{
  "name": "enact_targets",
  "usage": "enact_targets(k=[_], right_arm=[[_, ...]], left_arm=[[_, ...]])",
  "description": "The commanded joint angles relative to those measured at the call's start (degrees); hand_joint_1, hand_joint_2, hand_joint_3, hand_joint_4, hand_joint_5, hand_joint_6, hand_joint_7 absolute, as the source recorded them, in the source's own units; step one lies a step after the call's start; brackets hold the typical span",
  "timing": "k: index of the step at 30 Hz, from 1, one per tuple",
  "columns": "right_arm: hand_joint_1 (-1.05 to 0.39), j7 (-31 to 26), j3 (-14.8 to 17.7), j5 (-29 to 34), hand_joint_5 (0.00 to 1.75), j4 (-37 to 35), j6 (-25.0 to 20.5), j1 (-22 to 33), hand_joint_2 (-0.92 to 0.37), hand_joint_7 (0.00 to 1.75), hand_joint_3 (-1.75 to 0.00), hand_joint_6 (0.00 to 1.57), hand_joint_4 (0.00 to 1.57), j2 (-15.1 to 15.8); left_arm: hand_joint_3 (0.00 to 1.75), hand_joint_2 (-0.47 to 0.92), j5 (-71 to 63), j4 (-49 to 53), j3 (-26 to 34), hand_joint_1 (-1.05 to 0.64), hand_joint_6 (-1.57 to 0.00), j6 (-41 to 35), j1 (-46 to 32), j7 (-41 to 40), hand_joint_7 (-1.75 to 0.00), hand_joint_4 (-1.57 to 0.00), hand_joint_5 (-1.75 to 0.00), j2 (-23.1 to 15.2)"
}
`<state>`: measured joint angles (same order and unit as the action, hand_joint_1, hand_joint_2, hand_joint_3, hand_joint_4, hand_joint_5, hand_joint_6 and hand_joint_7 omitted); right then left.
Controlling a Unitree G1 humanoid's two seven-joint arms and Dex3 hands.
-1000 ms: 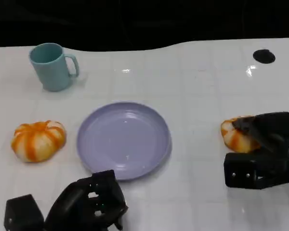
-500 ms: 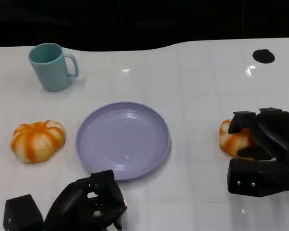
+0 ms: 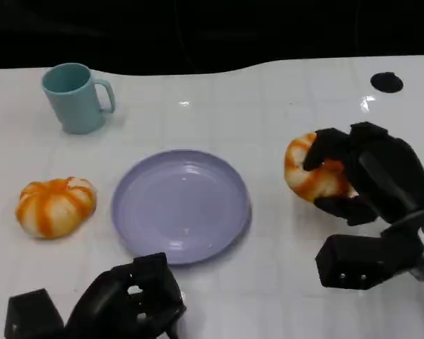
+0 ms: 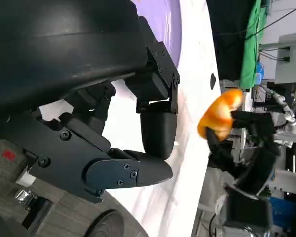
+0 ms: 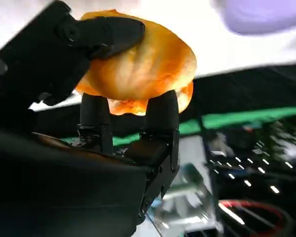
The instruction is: Grasp the bread from the table and place it into the plate.
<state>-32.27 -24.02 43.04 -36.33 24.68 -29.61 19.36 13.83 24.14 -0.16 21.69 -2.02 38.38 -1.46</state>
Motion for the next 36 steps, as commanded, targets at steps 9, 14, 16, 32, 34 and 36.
enact_targets(k=[9,14,16,32,34,36], right_arm=[[-0.07,2.4,-0.8,-1.6,1.75,-0.6,2.1,-4.2,-0.21,1.68,-1.38,0.78,1.0,-9.3],[-0.08,2.8,-2.1,-1.9,1.75,-5.0,2.5,-7.3,-0.23,1.74,-1.38,0.76,1.0,-13.5],[-0.09,3.0,-2.6,-2.1,1.75,-7.1,2.8,-8.7,-0.24,1.75,-1.39,0.76,1.0,-15.5],[-0.14,2.3,-5.4,-1.6,1.64,-16.2,2.7,-12.3,-0.35,1.27,-1.27,0.84,0.9,-22.6],[-0.17,1.9,-5.9,-1.1,1.41,-16.4,2.4,-12.2,-0.4,0.96,-1.07,0.86,0.87,-22.6],[-0.19,2.4,-6.5,-0.6,1.27,-16.4,1.7,-12.2,-0.48,0.73,-0.9,0.82,0.8,-22.4]], left_arm=[[0.63,0.67,0.4,0.2,0.4,-0.54,-0.77,0.6,-0.2,0.0,-1.4,-0.8,-1.75,-1.2],[0.63,0.67,0.3,-0.4,0.3,-0.55,-0.77,0.2,-0.6,0.0,-1.39,-0.8,-1.75,-1.5],[0.62,0.67,0.6,-0.3,0.2,-0.55,-0.77,0.2,-0.6,0.3,-1.39,-0.8,-1.75,-1.4],[0.64,0.66,0.6,-1.6,-0.6,-0.53,-0.78,-0.6,-1.4,-0.2,-1.39,-0.78,-1.75,-1.2],[0.65,0.66,0.1,-1.7,-0.7,-0.54,-0.78,-0.2,-1.4,-0.5,-1.4,-0.77,-1.75,-1.3],[0.65,0.66,0.2,-1.9,-0.7,-0.53,-0.77,-0.3,-1.4,-0.5,-1.4,-0.77,-1.75,-1.3]])
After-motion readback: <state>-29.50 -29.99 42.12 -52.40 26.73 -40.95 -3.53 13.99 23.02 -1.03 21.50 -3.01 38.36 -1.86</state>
